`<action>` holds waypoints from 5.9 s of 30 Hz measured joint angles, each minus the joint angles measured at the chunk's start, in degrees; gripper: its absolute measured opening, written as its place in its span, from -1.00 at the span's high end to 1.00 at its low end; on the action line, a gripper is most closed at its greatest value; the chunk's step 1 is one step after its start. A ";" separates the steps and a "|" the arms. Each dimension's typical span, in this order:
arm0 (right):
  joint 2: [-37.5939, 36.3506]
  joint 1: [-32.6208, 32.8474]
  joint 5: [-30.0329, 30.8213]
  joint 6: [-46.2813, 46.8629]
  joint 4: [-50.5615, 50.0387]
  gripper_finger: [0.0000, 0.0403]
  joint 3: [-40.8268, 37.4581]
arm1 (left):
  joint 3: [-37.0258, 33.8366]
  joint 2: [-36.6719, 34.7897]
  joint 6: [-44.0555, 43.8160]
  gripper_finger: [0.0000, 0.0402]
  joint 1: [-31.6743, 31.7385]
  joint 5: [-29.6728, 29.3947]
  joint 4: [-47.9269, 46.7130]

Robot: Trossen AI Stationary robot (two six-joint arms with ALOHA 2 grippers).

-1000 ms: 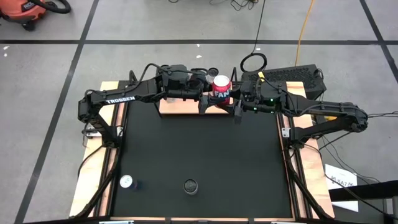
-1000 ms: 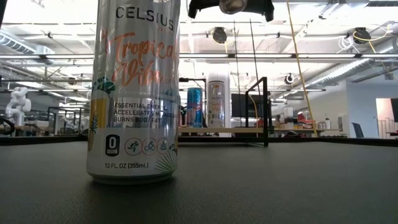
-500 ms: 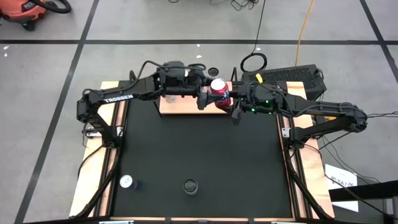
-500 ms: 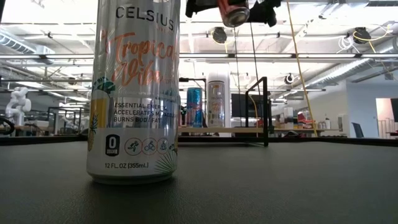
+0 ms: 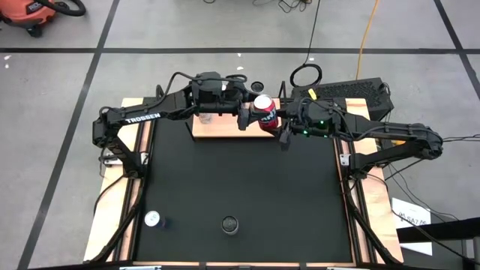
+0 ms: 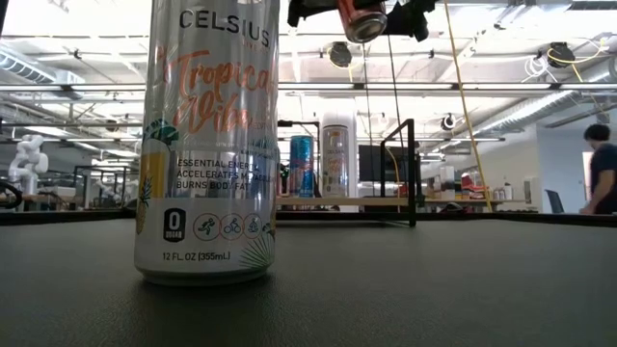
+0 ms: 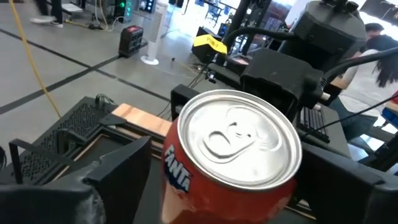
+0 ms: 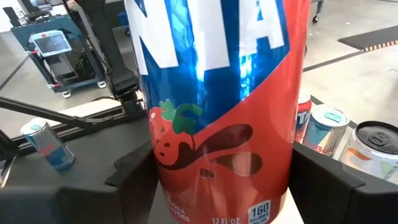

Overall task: Place canned beverage on shelf
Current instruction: Put the red soda can aligned with the other red soda cans on the shelf

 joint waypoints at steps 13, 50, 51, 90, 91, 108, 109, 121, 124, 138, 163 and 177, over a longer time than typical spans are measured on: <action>-0.76 0.00 2.72 2.51 -3.75 -0.75 0.07 | -0.13 -0.26 2.01 -0.31 1.94 0.11 -4.58; -7.63 -0.15 12.04 5.33 -11.69 -0.77 0.11 | -32.06 -0.61 4.63 -0.32 5.34 -20.85 10.73; -7.55 -0.15 12.04 5.22 -11.67 -0.77 0.11 | -32.06 -0.61 4.63 -0.36 5.60 -20.86 10.55; -7.43 -0.15 11.93 5.64 -11.65 -0.77 0.07 | -27.27 0.22 4.89 -0.88 6.80 -20.03 0.57; -7.43 -0.15 11.93 5.64 -11.65 -0.77 0.07 | -26.15 0.22 5.40 -0.88 6.80 -19.95 -0.72; -7.43 -0.15 11.76 3.91 -9.28 -0.77 0.07 | -17.40 0.44 7.71 -0.88 9.86 -16.52 -13.74; -7.43 -0.15 11.76 3.91 -9.28 -0.77 0.07 | -17.38 0.44 7.72 -0.88 9.86 -16.55 -13.26; -7.43 -0.13 11.76 4.77 -9.55 -0.77 0.07 | -17.29 4.65 7.61 -0.87 9.75 -16.91 -12.24; -7.43 -0.13 11.76 5.22 -9.72 -0.77 0.07 | -17.31 5.14 7.61 -0.79 9.75 -16.99 -12.14; -7.43 -0.13 11.85 5.25 -10.70 -0.77 0.07 | -17.19 5.05 7.92 -0.34 10.08 -16.59 -17.26; -7.43 -0.13 11.96 5.23 -11.39 -0.77 0.07 | -14.35 4.94 15.66 -0.40 11.52 -18.55 -21.45; -7.45 -0.13 11.85 5.25 -11.89 -0.77 0.07 | -12.59 4.91 17.03 -0.40 12.25 -20.21 -24.48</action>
